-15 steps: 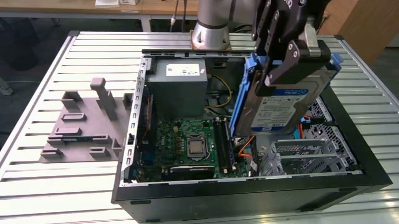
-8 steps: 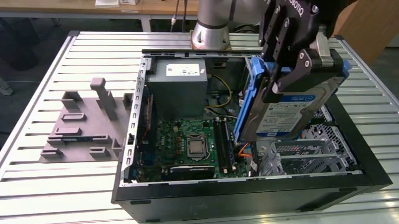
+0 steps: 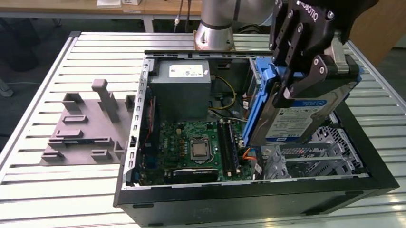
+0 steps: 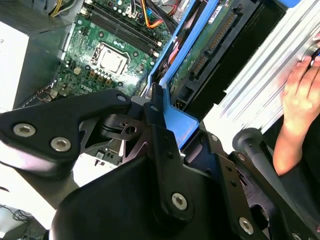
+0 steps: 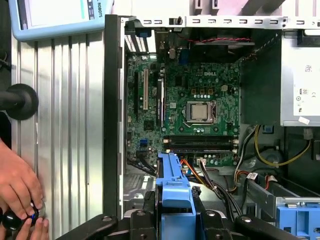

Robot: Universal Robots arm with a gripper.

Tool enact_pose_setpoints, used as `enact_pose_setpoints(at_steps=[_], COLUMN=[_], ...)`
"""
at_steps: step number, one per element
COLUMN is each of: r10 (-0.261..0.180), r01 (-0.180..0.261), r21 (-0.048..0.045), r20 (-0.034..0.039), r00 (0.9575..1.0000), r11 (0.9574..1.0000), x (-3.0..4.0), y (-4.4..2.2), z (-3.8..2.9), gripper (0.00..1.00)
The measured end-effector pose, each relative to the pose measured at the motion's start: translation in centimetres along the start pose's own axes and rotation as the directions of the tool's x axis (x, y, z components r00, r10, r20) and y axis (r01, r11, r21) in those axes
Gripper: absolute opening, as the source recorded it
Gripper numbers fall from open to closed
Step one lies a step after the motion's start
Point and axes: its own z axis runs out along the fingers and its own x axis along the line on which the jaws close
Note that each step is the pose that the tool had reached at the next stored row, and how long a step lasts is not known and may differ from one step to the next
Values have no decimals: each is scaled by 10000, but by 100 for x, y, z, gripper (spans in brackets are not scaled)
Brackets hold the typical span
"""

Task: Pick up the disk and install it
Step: 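Insert the disk into the insertion slot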

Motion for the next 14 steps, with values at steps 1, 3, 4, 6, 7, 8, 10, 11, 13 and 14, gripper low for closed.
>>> enact_pose_setpoints(at_steps=[1,3,4,6,7,8,10,11,13,14], r10=[0,3,7,29,44,60,137,169,209,214], r01=[0,-3,-7,-29,-44,-60,-137,-169,-209,-214], r21=[2,3,2,2,2,2,1,0,1,1], r20=[0,5,3,0,2,3,3,0,3,2], r00=[10000,10000,10000,10000,10000,10000,9999,9999,9998,9998], r11=[10000,10000,10000,10000,10000,10000,9999,9999,9998,9998], x=[13,32,33,33,33,34,39,42,54,54], y=[-4,-19,-31,-64,-79,-90,-102,-105,-116,-143], z=[6,24,33,45,52,59,71,74,81,84], gripper=[36,36,36,36,36,36,36,36,36,36])
